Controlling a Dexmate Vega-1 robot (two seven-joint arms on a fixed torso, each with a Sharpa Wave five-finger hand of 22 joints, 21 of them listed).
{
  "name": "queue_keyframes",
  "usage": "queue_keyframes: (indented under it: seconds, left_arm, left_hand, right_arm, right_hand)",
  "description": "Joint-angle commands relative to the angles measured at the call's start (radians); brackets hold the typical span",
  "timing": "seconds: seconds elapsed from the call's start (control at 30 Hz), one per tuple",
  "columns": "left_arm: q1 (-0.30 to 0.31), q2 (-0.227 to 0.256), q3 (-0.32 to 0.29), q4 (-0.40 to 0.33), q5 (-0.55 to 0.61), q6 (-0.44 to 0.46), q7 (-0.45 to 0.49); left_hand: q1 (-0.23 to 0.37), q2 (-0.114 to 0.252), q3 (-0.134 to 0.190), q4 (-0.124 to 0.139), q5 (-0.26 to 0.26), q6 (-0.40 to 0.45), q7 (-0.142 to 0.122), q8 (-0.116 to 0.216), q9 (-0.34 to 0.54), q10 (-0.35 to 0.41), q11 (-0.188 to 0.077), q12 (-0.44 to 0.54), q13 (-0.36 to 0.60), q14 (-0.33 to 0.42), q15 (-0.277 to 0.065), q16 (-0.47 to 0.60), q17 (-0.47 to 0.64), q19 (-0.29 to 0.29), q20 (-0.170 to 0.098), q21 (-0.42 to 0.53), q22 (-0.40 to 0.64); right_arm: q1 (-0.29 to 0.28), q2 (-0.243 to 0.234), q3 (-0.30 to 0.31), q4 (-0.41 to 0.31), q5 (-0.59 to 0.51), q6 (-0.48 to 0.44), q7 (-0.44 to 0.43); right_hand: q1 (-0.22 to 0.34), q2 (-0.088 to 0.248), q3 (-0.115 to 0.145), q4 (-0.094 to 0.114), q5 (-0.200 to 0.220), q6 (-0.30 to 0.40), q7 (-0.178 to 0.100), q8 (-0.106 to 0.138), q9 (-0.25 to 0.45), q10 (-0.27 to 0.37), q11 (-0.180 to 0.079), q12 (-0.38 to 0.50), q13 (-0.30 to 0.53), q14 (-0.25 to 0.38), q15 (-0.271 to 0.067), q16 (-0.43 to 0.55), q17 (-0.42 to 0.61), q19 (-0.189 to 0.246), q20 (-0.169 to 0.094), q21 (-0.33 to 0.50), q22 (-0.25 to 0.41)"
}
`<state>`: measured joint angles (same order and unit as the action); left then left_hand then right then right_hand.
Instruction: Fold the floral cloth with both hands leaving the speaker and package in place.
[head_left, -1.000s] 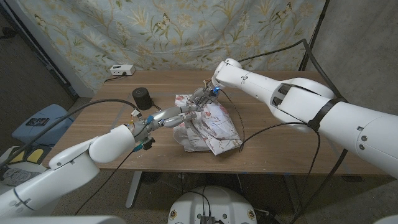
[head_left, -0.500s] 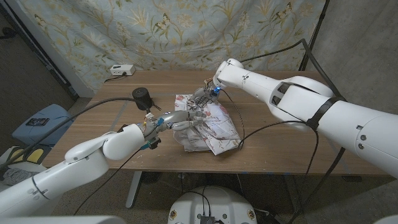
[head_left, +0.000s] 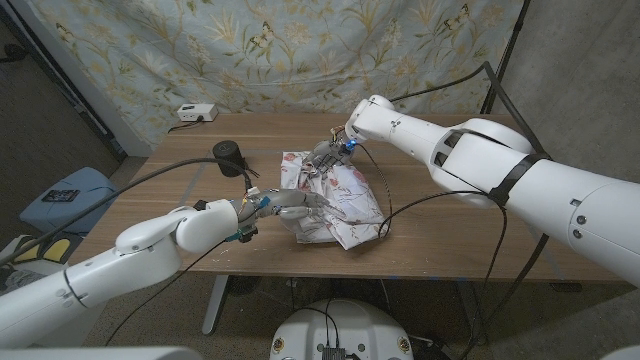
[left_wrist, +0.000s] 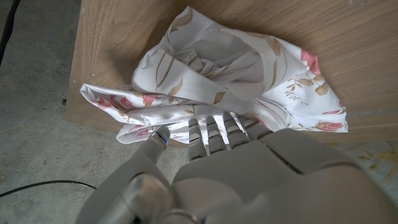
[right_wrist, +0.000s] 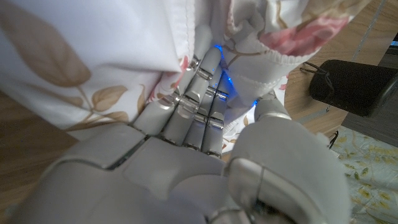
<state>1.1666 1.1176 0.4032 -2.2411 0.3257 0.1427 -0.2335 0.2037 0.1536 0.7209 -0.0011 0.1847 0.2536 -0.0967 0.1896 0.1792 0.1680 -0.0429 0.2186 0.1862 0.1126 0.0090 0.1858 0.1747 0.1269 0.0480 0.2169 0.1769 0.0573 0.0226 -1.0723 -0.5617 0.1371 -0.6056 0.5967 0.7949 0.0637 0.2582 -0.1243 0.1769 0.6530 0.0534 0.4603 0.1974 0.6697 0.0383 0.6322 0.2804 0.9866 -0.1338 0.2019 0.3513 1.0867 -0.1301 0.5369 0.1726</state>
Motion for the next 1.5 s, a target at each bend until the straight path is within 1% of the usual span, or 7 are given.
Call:
queue_keyframes:
  seconds: [0.03,0.47,0.6,0.7,0.83,1.03,1.5]
  left_arm:
    - [-0.066,0.022,0.070,0.014,0.006,0.051,-0.070]
    - [-0.135,0.018,0.134,0.006,0.021,0.116,-0.155]
    - [-0.137,0.013,0.147,0.005,0.026,0.130,-0.153]
    - [-0.135,0.012,0.157,0.006,0.038,0.136,-0.145]
    - [-0.125,0.002,0.175,0.009,0.069,0.163,-0.122]
    - [-0.135,-0.010,0.202,0.012,0.095,0.203,-0.142]
    - [-0.135,-0.015,0.216,0.026,0.092,0.204,-0.127]
  left_hand:
    - [-0.009,-0.001,0.001,0.010,-0.003,-0.002,-0.003,-0.005,0.003,0.004,-0.003,-0.004,0.003,0.002,-0.008,0.001,0.003,0.003,-0.003,-0.001,0.002]
    - [-0.030,-0.004,-0.008,0.031,-0.005,-0.036,-0.001,-0.013,0.004,-0.022,-0.001,-0.016,0.003,-0.013,-0.004,-0.004,0.005,-0.016,-0.003,-0.011,0.002]
    - [-0.036,-0.005,-0.010,0.036,-0.004,-0.045,0.000,-0.014,0.004,-0.033,0.000,-0.019,0.004,-0.024,-0.001,-0.007,0.005,-0.024,-0.003,-0.015,0.002]
    - [-0.038,-0.006,-0.011,0.037,-0.004,-0.046,0.000,-0.013,0.004,-0.035,-0.001,-0.020,0.004,-0.029,0.000,-0.008,0.005,-0.025,-0.004,-0.016,0.002]
    - [-0.045,-0.007,-0.013,0.043,-0.004,-0.060,0.004,-0.014,0.004,-0.071,0.009,-0.030,0.004,-0.057,0.014,-0.014,0.004,-0.045,-0.005,-0.022,0.002]
    - [-0.077,-0.006,-0.026,0.075,-0.006,-0.219,0.011,-0.027,0.004,-0.219,0.030,-0.041,0.006,-0.191,0.064,-0.019,0.005,-0.145,0.017,-0.035,0.004]
    - [-0.082,-0.006,-0.026,0.080,-0.005,-0.225,0.009,-0.013,0.004,-0.221,0.021,-0.028,0.006,-0.197,0.066,-0.011,0.003,-0.156,0.022,-0.029,0.004]
  right_arm:
    - [-0.030,-0.051,0.025,-0.089,0.003,-0.030,-0.009]
    - [-0.110,-0.181,0.060,-0.381,0.064,-0.120,-0.056]
    - [-0.125,-0.228,0.054,-0.475,0.077,-0.136,-0.054]
    - [-0.133,-0.261,0.050,-0.534,0.090,-0.135,-0.044]
    - [-0.146,-0.303,0.053,-0.613,0.110,-0.136,-0.037]
    - [-0.169,-0.366,0.065,-0.748,0.136,-0.139,-0.047]
    - [-0.171,-0.429,0.076,-0.905,0.171,-0.135,-0.067]
  right_hand:
    - [-0.009,0.001,0.002,-0.008,0.007,-0.085,0.052,-0.042,-0.007,-0.057,0.055,-0.122,-0.050,-0.072,0.063,0.004,-0.001,-0.009,0.003,-0.005,0.003]
    - [-0.007,-0.012,-0.004,-0.018,0.006,-0.151,0.067,-0.107,-0.016,-0.106,0.067,-0.189,-0.062,-0.180,0.123,-0.005,-0.004,-0.084,0.053,-0.051,0.003]
    - [0.003,-0.008,-0.004,-0.020,0.006,-0.139,0.079,-0.134,-0.018,-0.118,0.084,-0.231,-0.070,-0.266,0.182,-0.008,-0.013,-0.197,0.145,-0.108,0.004]
    - [0.012,0.000,-0.008,-0.020,0.005,-0.157,0.071,-0.170,-0.016,-0.174,0.114,-0.286,-0.075,-0.348,0.262,-0.011,-0.022,-0.280,0.216,-0.156,0.004]
    - [0.010,0.012,-0.012,-0.014,0.004,-0.187,0.072,-0.197,-0.013,-0.205,0.126,-0.314,-0.074,-0.388,0.262,-0.008,-0.023,-0.329,0.226,-0.184,0.005]
    - [0.008,0.017,-0.014,-0.012,0.004,-0.195,0.078,-0.206,-0.012,-0.221,0.134,-0.327,-0.074,-0.405,0.269,-0.006,-0.023,-0.342,0.235,-0.193,0.005]
    - [0.014,0.023,-0.015,-0.015,0.004,-0.197,0.098,-0.217,-0.011,-0.227,0.159,-0.339,-0.072,-0.411,0.289,0.001,-0.024,-0.337,0.248,-0.196,0.006]
